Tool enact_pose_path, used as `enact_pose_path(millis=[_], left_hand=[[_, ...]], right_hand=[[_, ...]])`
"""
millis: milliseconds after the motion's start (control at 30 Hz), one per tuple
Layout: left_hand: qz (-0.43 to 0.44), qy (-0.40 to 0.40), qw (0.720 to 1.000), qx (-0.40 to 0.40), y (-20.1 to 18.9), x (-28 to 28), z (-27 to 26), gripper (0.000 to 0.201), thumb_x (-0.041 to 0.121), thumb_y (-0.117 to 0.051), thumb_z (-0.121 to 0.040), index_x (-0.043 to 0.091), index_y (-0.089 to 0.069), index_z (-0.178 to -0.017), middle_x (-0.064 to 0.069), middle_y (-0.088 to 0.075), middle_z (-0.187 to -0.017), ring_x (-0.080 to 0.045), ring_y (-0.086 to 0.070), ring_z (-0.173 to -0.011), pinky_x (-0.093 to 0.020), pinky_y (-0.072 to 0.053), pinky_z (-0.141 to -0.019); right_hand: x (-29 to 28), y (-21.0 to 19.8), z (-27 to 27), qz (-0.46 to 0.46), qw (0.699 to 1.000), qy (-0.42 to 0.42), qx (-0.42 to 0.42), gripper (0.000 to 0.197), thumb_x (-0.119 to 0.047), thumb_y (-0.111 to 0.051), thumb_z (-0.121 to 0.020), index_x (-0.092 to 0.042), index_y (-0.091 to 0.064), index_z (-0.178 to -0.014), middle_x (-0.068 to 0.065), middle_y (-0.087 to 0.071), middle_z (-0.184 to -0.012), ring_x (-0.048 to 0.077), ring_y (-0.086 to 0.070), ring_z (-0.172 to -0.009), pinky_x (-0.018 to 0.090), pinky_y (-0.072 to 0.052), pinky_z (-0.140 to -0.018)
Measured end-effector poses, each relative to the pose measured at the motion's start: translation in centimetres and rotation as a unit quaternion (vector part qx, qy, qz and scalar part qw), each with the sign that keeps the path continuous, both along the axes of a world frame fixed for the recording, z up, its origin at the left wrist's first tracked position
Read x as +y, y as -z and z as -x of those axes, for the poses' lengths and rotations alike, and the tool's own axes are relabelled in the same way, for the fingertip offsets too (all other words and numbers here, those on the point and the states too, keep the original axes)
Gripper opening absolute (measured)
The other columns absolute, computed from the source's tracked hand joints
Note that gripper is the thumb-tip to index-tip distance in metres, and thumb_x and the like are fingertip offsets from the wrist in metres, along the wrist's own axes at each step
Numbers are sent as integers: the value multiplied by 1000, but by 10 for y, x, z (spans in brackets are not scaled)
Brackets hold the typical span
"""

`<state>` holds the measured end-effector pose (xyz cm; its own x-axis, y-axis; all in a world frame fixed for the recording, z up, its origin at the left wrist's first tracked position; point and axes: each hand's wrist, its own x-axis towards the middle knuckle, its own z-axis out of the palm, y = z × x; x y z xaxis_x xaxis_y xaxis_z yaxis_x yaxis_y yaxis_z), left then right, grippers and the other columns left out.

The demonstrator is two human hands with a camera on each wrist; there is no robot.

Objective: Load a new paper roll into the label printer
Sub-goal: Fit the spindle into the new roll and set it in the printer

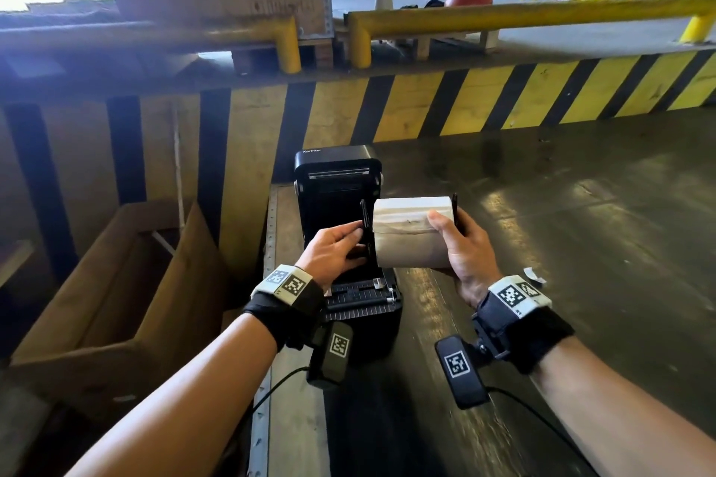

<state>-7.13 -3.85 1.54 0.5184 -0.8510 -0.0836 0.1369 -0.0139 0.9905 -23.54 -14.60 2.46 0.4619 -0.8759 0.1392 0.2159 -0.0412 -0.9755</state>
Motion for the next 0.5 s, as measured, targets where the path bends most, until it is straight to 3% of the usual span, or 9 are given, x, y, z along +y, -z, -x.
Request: enact_pose_path(millis=[100, 233, 367, 500], left_hand=[[1, 1, 1000, 7, 0, -2, 0, 36, 11, -45, -96, 2, -49, -131, -6, -66, -101, -18, -64, -88, -36, -54, -87], [9, 3, 1000, 9, -4, -3, 4, 35, 10, -44, -96, 5, -49, -130, -4, -66, -101, -18, -64, -90, -35, -56, -84], [-8, -9, 999, -42, -6, -6, 5, 40, 11, -49, -94, 6, -47, -133, -6, -66, -109, -21, -64, -98, -40, -53, -91], [-2, -14, 998, -54, -9, -9, 10, 39, 8, -50, -93, 4, -50, -131, -12, -64, -117, -21, -62, -104, -30, -57, -85]], right_hand=[[-2, -2, -1, -6, 1000, 2, -10, 12, -25, -64, -84, -22, -69, -94, -6, -70, -88, 4, -64, -76, 17, -51, -65], [-7, -5, -1, -20, 1000, 7, -4, 24, -31, -63, -84, -20, -68, -105, -3, -69, -95, 13, -63, -84, 25, -53, -67], [-7, -5, 0, -18, 1000, 7, -6, 24, -30, -62, -85, -19, -67, -105, -3, -68, -94, 13, -62, -84, 31, -53, -71], [-6, -2, -1, 0, 1000, 3, -2, 24, -30, -63, -84, -19, -67, -105, -2, -69, -97, 12, -63, -85, 24, -52, -69]])
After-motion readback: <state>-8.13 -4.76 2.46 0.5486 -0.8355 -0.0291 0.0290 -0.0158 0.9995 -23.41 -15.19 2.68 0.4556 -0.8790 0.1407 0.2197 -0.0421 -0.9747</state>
